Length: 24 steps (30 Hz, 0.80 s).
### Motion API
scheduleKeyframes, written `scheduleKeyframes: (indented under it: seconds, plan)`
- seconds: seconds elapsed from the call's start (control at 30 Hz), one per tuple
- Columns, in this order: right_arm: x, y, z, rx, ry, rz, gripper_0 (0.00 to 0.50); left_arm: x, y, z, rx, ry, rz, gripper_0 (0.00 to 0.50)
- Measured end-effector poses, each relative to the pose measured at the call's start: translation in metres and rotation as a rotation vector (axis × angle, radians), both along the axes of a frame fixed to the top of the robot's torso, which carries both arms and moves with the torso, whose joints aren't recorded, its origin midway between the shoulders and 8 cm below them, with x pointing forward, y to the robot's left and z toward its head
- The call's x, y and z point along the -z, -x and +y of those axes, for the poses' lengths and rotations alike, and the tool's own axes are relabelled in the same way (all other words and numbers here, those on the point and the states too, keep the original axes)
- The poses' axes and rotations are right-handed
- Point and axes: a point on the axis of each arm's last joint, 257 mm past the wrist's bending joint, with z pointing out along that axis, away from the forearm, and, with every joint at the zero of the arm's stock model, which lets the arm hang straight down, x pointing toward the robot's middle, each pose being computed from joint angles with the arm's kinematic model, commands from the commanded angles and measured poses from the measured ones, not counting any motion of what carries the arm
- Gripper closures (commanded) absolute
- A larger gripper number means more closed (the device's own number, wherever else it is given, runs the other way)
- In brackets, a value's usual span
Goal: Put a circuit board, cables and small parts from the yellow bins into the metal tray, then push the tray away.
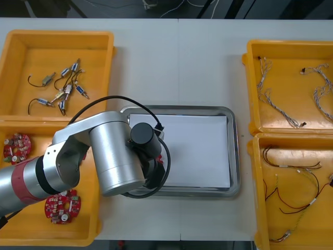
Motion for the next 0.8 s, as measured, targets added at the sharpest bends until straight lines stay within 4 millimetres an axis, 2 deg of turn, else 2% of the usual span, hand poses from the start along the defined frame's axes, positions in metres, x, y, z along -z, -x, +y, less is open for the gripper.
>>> scheduleKeyframes:
  seconds: [0.13,0.3,0.57,0.8]
  plan:
    - [0.009,-0.006,0.013,-0.004,-0.018,-0.019,0.0,-0.007,-0.004,-0.001,-0.015,0.022,0.005,0.0]
    - [0.017,-0.01,0.026,0.031,-0.051,-0.027,0.0,-0.025,-0.014,0.002,-0.053,0.059,0.003,0.0]
    - [0.025,-0.011,0.032,0.046,-0.065,-0.036,0.0,-0.048,-0.016,0.015,-0.104,0.073,0.033,0.0]
    - [0.035,-0.013,0.034,0.047,-0.063,-0.032,0.0,-0.067,-0.028,0.021,-0.14,0.098,0.017,0.0]
